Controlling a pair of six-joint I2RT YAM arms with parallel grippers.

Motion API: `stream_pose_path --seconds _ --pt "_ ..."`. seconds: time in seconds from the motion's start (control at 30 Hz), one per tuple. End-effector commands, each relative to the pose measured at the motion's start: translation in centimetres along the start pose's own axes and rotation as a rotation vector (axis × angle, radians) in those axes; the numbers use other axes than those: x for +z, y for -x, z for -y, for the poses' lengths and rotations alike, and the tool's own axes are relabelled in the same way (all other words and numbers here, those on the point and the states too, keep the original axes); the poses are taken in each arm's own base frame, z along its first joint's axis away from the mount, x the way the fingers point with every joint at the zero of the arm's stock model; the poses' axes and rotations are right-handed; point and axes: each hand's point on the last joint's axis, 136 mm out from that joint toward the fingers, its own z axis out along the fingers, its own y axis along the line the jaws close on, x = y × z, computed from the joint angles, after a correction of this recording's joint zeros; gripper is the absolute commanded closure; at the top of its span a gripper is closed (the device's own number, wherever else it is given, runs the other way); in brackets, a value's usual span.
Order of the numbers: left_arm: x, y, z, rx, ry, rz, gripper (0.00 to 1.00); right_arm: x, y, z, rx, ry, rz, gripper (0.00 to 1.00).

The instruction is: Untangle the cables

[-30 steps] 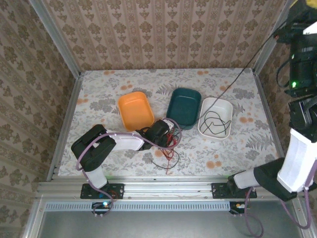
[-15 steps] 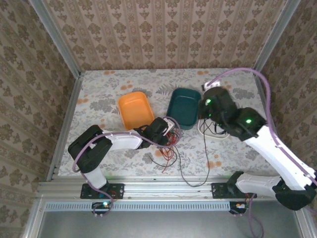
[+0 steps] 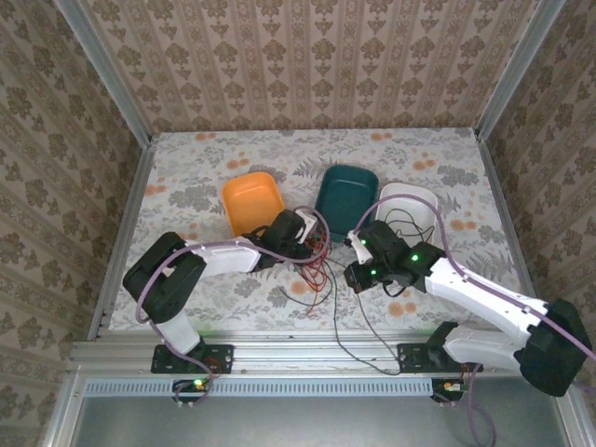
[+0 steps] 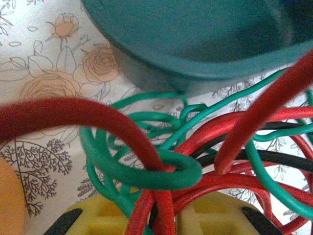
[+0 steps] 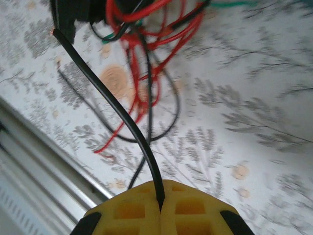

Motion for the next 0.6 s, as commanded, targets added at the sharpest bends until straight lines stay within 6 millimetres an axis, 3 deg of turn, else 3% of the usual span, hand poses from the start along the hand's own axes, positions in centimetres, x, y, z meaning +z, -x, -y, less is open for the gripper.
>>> stream_pose_path --seconds 0.0,0.3,0.4,0.57 --pt "-1.6 2.8 1.9 -0.032 -0.101 0.082 1.0 0.5 1.2 -3.0 -0.082 0.164 0.019 1.0" --pt "-3.0 5.2 2.8 -0.035 -0.133 0.131 1.0 0.5 4.4 0.6 0.01 0.157 0.127 0.98" --pt "-3.1 5.6 2.8 -0.033 -0.134 0.135 1.0 0.2 4.8 -0.1 0.001 0.202 0.125 0.91" --pt "-3.0 5.9 2.5 -0.048 -0.13 0.14 1.0 -0.6 4.7 -1.4 -0.022 0.268 0.123 0.9"
